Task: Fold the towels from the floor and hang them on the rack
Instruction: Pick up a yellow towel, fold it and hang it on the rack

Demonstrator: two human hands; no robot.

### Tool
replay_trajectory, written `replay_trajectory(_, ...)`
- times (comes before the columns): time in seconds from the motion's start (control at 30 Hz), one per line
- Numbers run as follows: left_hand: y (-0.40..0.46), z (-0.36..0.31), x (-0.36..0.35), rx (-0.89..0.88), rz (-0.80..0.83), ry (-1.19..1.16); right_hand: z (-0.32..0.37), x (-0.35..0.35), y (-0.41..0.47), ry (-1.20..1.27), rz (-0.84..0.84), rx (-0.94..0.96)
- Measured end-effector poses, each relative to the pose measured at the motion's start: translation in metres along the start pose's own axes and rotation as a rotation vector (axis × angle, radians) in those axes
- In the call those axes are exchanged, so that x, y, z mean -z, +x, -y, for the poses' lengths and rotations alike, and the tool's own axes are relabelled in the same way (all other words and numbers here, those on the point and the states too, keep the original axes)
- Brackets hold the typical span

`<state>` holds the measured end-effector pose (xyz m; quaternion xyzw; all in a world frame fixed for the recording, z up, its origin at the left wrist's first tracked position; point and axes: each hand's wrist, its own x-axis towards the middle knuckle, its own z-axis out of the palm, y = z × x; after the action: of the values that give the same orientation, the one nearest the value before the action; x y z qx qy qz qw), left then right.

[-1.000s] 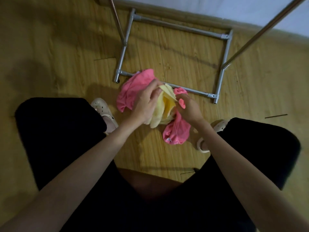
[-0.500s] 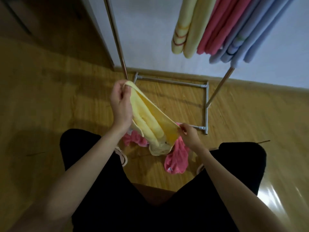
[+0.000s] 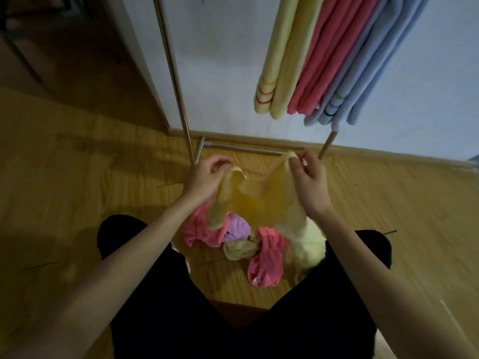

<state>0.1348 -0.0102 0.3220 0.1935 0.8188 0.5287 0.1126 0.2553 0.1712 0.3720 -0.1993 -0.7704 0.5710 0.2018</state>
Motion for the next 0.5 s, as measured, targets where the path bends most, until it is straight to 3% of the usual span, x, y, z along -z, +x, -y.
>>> replay_trajectory(0.1,-0.018,-0.017,-0.001,-0.044,0.176,-0.045,0.013,-0.003,0.003,0.108,-0.140,-0.133)
replay_trajectory(0.2,-0.044,-0.026,0.000,-0.095,0.486,-0.076,0.016,-0.013,0.003,0.201,-0.180,-0.299)
replay_trajectory(0.27,-0.056,-0.024,0.001,-0.089,0.604,-0.050,0.012,-0.021,0.004,0.244,-0.207,-0.371)
replay_trajectory(0.37,-0.068,-0.018,-0.005,-0.040,0.576,-0.093,0.012,-0.030,0.006,0.308,-0.264,-0.467)
replay_trajectory(0.5,-0.074,-0.011,-0.015,0.095,0.374,-0.250,0.013,-0.036,0.010,0.418,-0.319,-0.522)
